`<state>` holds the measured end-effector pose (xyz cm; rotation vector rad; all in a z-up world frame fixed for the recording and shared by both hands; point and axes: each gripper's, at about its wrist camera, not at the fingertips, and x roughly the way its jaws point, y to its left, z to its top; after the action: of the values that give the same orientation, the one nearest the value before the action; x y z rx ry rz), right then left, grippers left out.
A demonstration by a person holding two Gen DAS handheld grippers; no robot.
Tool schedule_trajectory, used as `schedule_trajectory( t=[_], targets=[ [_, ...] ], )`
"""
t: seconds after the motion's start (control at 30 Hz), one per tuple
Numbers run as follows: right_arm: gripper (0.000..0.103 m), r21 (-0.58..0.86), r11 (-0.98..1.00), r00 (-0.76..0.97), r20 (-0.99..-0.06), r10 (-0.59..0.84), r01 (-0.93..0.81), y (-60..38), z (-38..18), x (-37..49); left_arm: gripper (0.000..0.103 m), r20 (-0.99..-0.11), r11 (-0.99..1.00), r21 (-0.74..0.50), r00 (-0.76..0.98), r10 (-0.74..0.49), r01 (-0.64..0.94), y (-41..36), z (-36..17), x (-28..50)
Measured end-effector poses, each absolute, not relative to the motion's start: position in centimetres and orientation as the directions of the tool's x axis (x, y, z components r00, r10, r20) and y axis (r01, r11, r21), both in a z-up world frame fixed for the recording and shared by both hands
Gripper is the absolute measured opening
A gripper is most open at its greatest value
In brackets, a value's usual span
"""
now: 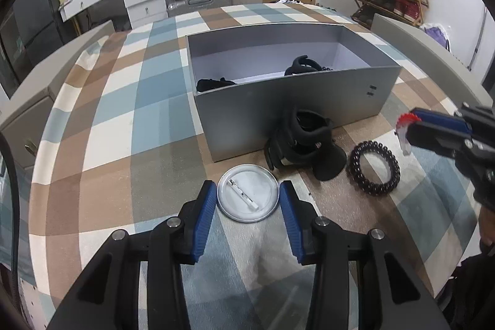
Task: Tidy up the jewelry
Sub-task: 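Lift the bracelet with the right tool while the left tool grasps the clear round lid, then carry the bracelet and the lid over the grey box and lower them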
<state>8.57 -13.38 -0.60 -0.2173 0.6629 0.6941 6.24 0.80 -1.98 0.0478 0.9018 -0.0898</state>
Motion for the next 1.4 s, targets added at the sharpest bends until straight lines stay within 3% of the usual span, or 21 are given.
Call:
schedule_trajectory(
  t=[0.43,0.83,1.07,1.4],
  targets=[
    [0.013,0.069,0.777,0.628,-0.546,0.554,-0.626,-14.8,2.5,8.3,0.036,-0.663,0.997,-0.021,0.745,-0.069,0.075,1.3,2.8,4.0],
    [0.013,0.142,0.786,0.662,-0.464,0.589,-0.601,-14.3,6.6,11.2,0.036,-0.585,0.998,0.031,0.81,-0.024,0.051,0.7,5.1,8.2],
    [0.013,0.191,0.797,0.664,-0.461,0.589,-0.573,-14.1,6.3,14.1,0.036,-0.583,0.999,0.017,0.812,-0.018,0.035,0.8,4.6,10.5],
    [0.013,0.229,0.804,0.621,-0.533,0.575,-0.548,-14.4,3.6,16.0,0.036,-0.616,1.0,0.017,0.787,-0.01,0.025,1.0,3.4,10.7]
  ],
)
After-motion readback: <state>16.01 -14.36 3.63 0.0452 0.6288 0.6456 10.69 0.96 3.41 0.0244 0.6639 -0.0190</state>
